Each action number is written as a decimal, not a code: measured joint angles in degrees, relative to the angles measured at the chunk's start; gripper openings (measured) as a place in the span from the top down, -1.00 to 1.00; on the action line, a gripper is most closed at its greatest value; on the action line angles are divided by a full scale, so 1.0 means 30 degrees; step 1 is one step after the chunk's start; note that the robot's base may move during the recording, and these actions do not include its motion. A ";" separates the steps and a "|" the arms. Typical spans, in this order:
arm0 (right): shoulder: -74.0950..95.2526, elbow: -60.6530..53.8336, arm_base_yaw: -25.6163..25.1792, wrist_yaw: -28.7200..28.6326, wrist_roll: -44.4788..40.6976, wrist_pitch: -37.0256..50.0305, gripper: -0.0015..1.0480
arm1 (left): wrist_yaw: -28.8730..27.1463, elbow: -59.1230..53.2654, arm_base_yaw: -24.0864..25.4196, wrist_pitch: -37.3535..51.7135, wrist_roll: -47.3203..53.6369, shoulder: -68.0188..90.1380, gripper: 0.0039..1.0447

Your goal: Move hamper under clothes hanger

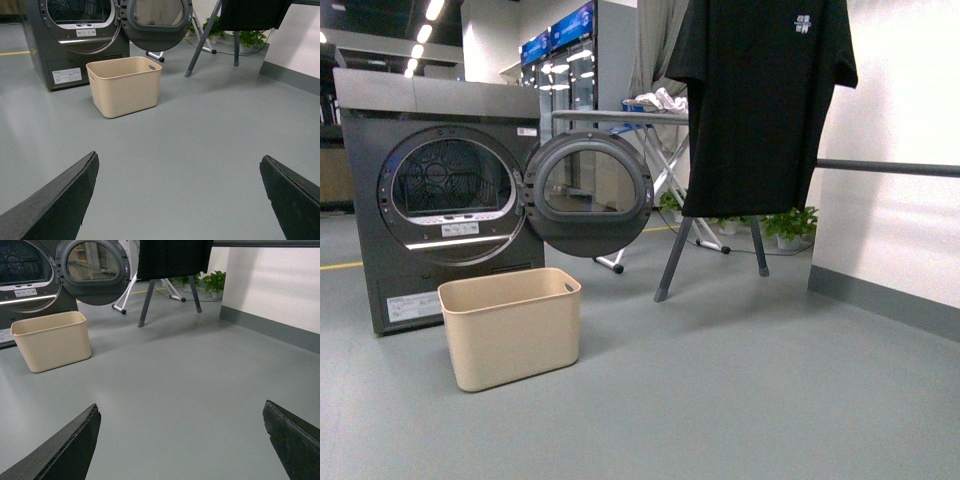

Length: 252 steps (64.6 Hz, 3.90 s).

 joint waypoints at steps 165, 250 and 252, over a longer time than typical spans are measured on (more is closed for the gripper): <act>0.0000 -0.0007 0.0000 0.0000 0.0000 -0.0015 -0.85 | 0.0000 0.0000 0.0000 0.0000 -0.0007 0.0015 -0.88; 0.0000 -0.0007 0.0000 -0.0007 -0.0007 -0.0022 -0.85 | 0.0007 0.0000 0.0000 -0.0007 -0.0007 0.0015 -0.88; 0.0000 0.0000 0.0000 0.0007 0.0000 -0.0022 -0.85 | 0.0022 0.0000 0.0000 -0.0007 0.0000 0.0022 -0.88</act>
